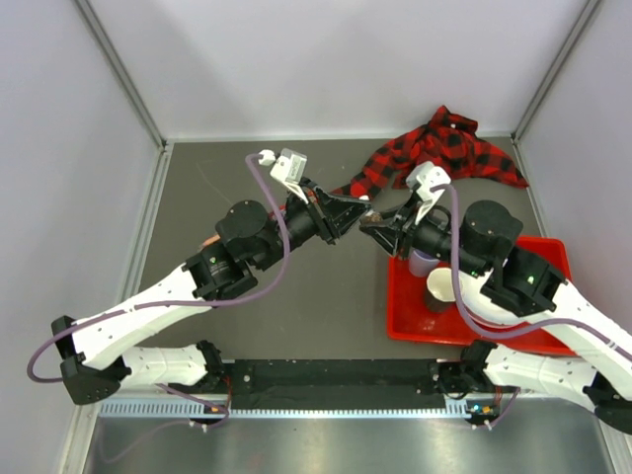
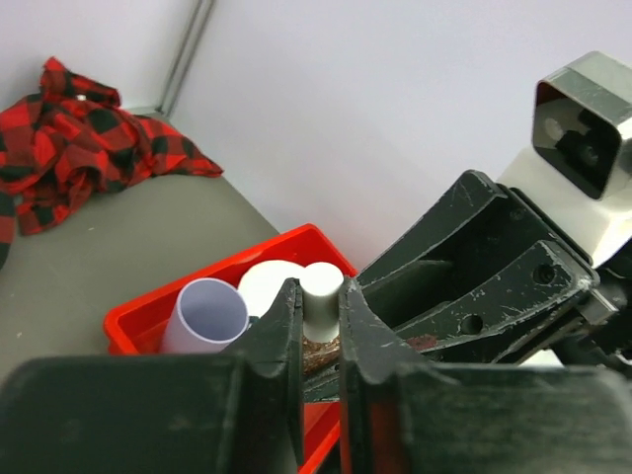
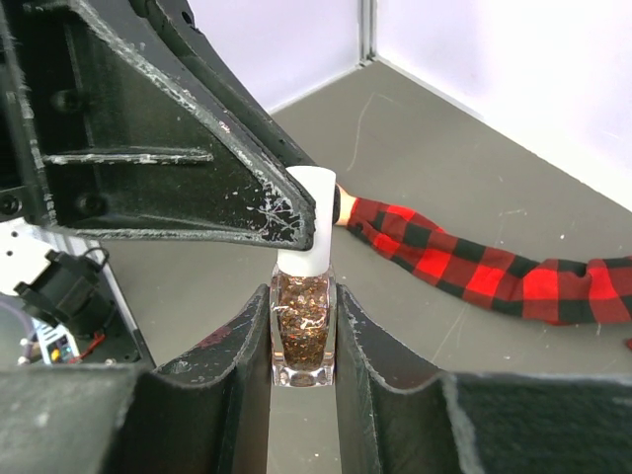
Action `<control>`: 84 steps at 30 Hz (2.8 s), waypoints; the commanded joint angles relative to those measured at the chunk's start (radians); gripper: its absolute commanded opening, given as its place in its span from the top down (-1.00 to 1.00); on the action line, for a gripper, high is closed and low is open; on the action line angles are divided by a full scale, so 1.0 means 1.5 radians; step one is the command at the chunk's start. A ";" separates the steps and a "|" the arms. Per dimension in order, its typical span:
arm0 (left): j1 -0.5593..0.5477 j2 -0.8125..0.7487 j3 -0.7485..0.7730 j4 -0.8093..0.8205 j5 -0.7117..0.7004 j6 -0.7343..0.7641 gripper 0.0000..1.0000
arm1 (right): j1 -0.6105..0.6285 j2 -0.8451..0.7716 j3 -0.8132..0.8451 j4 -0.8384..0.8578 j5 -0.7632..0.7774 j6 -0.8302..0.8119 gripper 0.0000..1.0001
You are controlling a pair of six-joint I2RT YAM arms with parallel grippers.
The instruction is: Paint the nails
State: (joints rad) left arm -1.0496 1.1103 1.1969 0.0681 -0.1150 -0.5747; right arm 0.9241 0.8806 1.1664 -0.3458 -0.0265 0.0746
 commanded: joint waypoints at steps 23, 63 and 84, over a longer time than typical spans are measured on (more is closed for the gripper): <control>-0.003 -0.040 -0.026 0.144 0.608 0.052 1.00 | -0.004 -0.071 -0.019 0.267 -0.496 0.185 1.00; -0.004 0.004 0.036 0.047 0.028 0.041 0.01 | -0.004 -0.027 0.058 -0.049 -0.026 -0.031 1.00; -0.003 0.017 -0.093 0.429 0.635 -0.094 1.00 | -0.004 -0.098 -0.003 0.205 -0.382 0.100 1.00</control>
State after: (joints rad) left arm -1.0264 1.1301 1.1320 0.4713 0.4484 -0.5774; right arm 0.9203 0.7341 1.1904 -0.3840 -0.3447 0.1341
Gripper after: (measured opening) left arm 0.131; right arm 0.249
